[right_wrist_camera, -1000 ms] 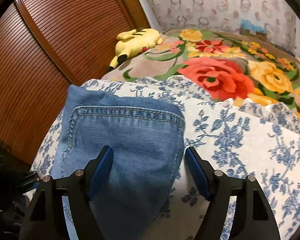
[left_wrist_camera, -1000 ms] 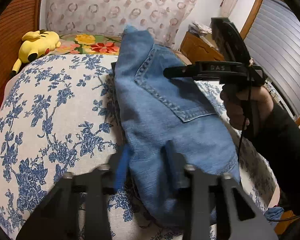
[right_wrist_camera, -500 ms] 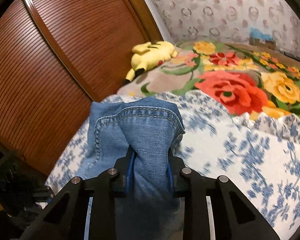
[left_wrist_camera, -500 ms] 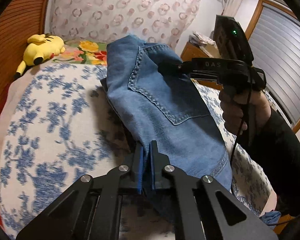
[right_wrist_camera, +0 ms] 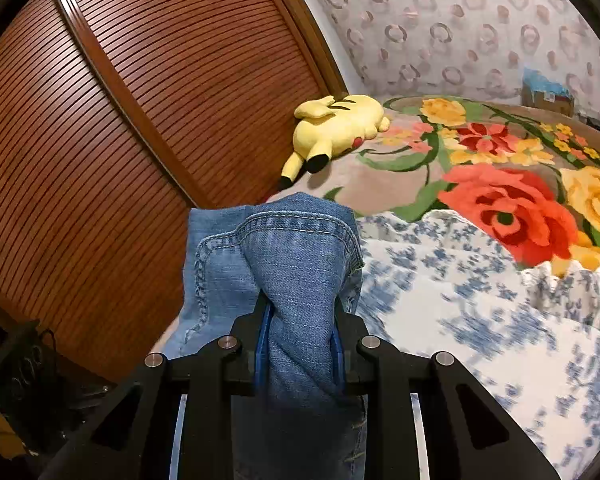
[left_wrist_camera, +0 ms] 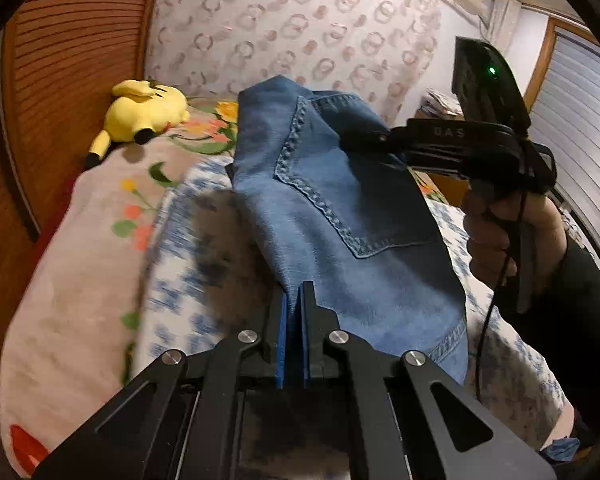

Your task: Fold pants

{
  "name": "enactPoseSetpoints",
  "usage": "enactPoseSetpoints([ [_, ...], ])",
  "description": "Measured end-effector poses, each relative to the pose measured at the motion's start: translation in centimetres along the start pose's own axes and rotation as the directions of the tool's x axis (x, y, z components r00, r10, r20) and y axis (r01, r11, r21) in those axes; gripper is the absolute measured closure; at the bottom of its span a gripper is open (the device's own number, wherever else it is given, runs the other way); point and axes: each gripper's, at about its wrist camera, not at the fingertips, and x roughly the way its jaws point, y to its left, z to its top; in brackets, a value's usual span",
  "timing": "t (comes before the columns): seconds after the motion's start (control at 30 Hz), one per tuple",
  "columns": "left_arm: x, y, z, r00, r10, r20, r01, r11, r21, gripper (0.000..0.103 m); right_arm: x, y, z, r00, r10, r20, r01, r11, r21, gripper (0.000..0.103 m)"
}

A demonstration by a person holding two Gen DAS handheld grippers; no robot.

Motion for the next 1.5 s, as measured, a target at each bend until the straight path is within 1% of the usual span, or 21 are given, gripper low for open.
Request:
enactPoseSetpoints([
  [0.2,0.0,3.9,1.8,0.999,0.051,0.015,-0.051,0.999,0.007,0.096,3.1,0.8,0.9,1.000,0.008,0.025,-0.010,0.998,0.059,0.078],
  [0.33,0.1,5.4,2.6,0.997,0.079,0.019,-0.079,0.997,0.024,0.096,4.7,1.0,1.3,0.999,0.014,0.041,-0.018,0.995,0.099,0.078],
  [0.43,0.0,6.2,3.3,0.995,0.092,0.027,-0.093,0.995,0.030,0.096,5.6,0.8,1.4,0.999,0.012,0.040,-0.016,0.994,0.106,0.078],
  [0.6,-0.1,6.5,4.2,0.995,0.097,0.039,-0.099,0.994,0.056,0.096,5.7,0.8,1.9,0.999,0.002,0.034,-0.006,0.996,0.090,0.078],
  [0.63,0.2,6.6,4.4,0.994,0.099,0.041,-0.101,0.993,0.058,0.098,5.7,0.8,2.0,0.999,0.000,0.032,-0.003,0.996,0.087,0.078],
  [0.73,0.2,6.8,4.9,0.991,0.123,0.057,-0.127,0.990,0.067,0.099,5.6,0.8,1.9,1.000,-0.017,0.021,0.016,0.998,0.061,0.078],
  [0.87,0.0,7.3,5.3,0.989,0.129,0.065,-0.133,0.989,0.060,0.101,5.9,0.5,2.0,0.999,-0.053,-0.004,0.053,0.998,0.016,0.077],
  [0.97,0.0,7.2,5.4,0.990,0.128,0.062,-0.132,0.989,0.064,0.101,6.3,0.2,2.2,0.997,-0.076,-0.030,0.076,0.997,-0.002,0.072],
  [1.0,0.0,7.1,5.3,0.990,0.128,0.060,-0.132,0.989,0.065,0.101,6.4,0.0,2.3,0.996,-0.086,-0.038,0.086,0.996,-0.007,0.069],
  [1.07,0.0,6.9,5.3,0.990,0.128,0.056,-0.132,0.989,0.068,0.101,6.9,-0.2,2.5,0.991,-0.124,-0.059,0.122,0.992,-0.032,0.061],
  [1.13,0.0,6.6,5.1,0.990,0.131,0.052,-0.134,0.988,0.072,0.101,7.1,-0.1,2.5,0.984,-0.167,-0.067,0.163,0.984,-0.074,0.057],
  [1.2,0.1,6.5,5.0,0.991,0.128,0.048,-0.132,0.988,0.077,0.101,6.7,0.2,2.6,0.980,-0.188,-0.061,0.181,0.978,-0.103,0.054],
  [1.3,0.2,6.1,4.8,0.991,0.125,0.039,-0.128,0.988,0.084,0.101,6.0,1.3,2.8,0.972,-0.234,-0.030,0.227,0.961,-0.158,0.054],
  [1.4,0.4,5.8,4.4,0.992,0.125,0.028,-0.127,0.988,0.091,0.101,4.9,2.6,3.0,0.959,-0.283,0.031,0.283,0.937,-0.205,0.054],
  [1.5,0.7,5.6,3.9,0.991,0.130,0.015,-0.131,0.987,0.091,0.101,4.2,3.5,2.8,0.963,-0.263,0.057,0.269,0.938,-0.220,0.055],
])
